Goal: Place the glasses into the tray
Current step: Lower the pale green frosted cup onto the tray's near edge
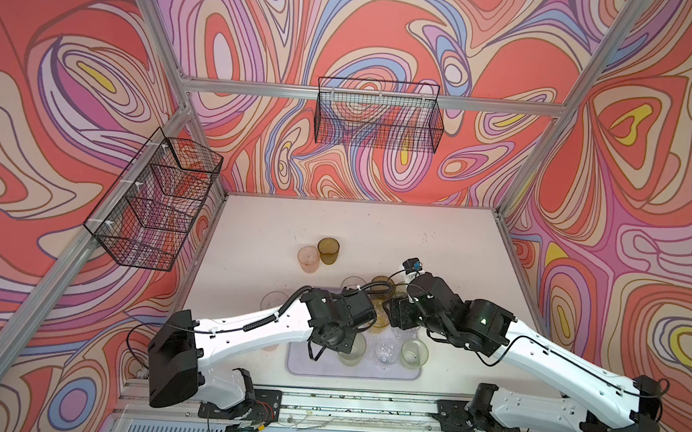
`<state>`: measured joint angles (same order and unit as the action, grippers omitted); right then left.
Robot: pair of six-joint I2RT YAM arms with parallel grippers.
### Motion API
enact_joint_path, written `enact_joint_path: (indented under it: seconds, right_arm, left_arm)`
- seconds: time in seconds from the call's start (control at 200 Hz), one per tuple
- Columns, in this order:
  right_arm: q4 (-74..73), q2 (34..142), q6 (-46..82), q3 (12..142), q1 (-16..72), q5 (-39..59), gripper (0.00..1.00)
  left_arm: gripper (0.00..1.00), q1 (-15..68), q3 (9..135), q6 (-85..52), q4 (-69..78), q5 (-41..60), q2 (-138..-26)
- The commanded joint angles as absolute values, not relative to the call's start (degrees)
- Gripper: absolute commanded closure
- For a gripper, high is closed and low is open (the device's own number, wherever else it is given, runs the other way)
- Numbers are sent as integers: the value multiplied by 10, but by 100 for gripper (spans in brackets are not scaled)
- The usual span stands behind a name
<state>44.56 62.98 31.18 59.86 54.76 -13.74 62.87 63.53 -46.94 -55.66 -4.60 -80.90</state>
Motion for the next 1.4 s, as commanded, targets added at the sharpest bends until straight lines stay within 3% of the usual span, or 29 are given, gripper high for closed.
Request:
enact_joint_path:
  seconds: [0.0, 0.811, 1.392]
  right_arm:
    - [448, 621, 314, 592, 545, -145, 22]
    - [456, 620, 311, 601, 545, -148, 22]
    - [466, 622, 293, 620, 545, -141, 22]
  left_arm:
    - [83, 632, 651, -470, -575, -58, -811]
    - [66, 628, 774, -436, -677, -103, -827]
    - [60, 530, 883, -320, -680, -65, -881]
